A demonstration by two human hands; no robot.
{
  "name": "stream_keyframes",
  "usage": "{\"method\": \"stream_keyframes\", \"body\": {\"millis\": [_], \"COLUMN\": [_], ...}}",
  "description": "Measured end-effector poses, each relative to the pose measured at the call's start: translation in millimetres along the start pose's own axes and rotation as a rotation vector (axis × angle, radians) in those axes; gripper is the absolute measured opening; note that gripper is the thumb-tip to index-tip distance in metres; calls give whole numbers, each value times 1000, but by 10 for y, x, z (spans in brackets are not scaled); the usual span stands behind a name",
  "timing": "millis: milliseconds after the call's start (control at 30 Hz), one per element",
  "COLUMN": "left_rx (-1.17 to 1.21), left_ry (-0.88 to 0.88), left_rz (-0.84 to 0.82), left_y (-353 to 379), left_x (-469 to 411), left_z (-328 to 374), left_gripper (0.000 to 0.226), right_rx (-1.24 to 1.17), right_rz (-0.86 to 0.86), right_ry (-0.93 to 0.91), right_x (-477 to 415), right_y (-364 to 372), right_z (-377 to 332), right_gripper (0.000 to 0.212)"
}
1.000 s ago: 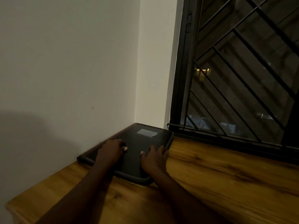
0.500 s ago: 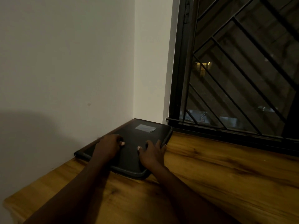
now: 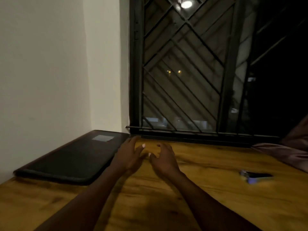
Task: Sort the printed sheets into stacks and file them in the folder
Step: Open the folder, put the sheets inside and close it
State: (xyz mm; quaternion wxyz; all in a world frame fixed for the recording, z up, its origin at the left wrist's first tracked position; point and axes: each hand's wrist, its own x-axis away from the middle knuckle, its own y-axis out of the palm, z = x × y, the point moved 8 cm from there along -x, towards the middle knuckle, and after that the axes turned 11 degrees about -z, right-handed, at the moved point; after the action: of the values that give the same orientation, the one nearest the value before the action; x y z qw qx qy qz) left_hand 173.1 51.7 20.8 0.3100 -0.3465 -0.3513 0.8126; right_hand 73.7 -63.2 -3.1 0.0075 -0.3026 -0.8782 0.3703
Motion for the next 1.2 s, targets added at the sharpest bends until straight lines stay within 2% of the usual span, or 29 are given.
{"method": "stream_keyframes", "body": {"millis": [133,300,433,533,667,833,1067,1200], "left_rx": [59,133,174,187,154,125,83,61], "left_ry": [90,198,232,224,212,179,119,59], "left_rz": [-54,-147,-262,-331,-393,-382,-336,-305], "left_y": [637,1385,1782,1957,2051,1905,1405,981], "left_x": [-145,-164,-154,-142,-145,-171,-219,-263], "left_z": [746,1584,1992,2135,2144,1896,1349,810], "left_gripper": [52,52,54,55,56,56,58,61], "right_rx": [89,429,460,412,408,387,253,214], "right_rz": [212,398,422,376,296,218,92,43], "right_ry": [129,268,456,559,592,521,363,282], "right_x": [298,823,1105,1176,1127,943,502,205], "right_y": [-828,-1777,-2138,-2127,-2063,-1824,-1163,-655], "right_z": [594,1167,1664,1958,2088,1939,1438,1033], "right_gripper": [58,58,66,75,75,55,42,37]}}
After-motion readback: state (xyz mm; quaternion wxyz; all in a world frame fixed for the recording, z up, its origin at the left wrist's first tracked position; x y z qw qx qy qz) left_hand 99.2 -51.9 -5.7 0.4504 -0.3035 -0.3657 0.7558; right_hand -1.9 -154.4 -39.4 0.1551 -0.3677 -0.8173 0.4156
